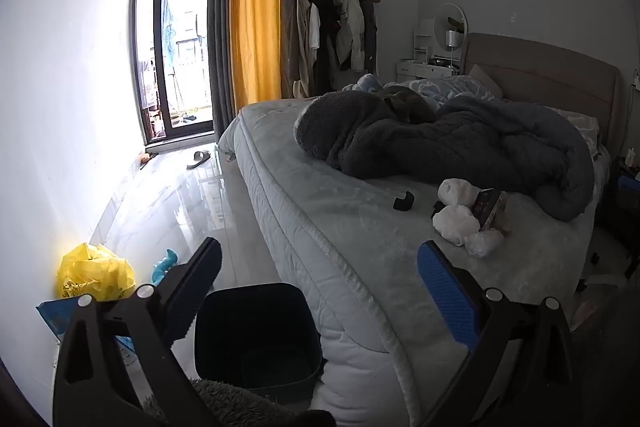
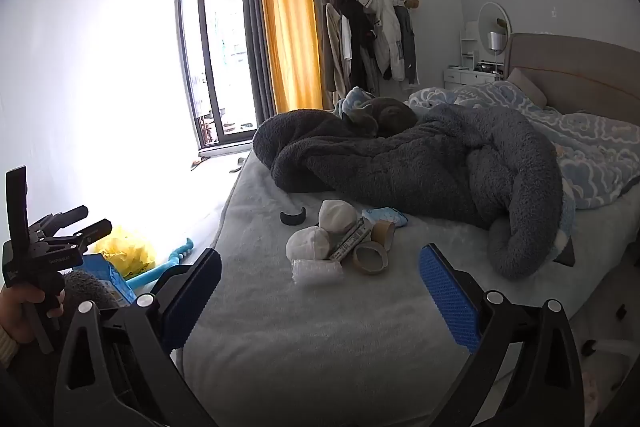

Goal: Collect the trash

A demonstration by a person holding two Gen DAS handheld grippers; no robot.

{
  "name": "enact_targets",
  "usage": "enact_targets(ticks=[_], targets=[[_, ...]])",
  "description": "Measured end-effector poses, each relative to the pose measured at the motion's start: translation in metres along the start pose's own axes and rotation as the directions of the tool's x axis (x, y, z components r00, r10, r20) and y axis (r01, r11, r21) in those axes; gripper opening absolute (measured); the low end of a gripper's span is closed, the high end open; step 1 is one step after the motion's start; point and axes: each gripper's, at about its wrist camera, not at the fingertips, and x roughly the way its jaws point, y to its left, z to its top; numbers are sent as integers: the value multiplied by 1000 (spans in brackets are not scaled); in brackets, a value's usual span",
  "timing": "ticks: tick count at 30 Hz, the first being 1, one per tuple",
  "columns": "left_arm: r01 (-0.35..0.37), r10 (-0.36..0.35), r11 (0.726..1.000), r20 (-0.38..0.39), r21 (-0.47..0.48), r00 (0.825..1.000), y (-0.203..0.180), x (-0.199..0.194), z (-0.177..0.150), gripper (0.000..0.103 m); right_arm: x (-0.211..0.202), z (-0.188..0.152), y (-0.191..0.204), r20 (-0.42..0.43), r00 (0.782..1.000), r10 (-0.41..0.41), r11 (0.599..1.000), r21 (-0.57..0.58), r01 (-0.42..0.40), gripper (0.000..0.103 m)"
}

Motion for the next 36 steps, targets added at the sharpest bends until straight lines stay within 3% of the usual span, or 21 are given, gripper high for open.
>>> enact_targets(ticks=[36], targets=[[6,-7,1000,-7,-12,1000,1,0,0,100,1,0,0,-1,1000,-2,1000,-4,2,100]])
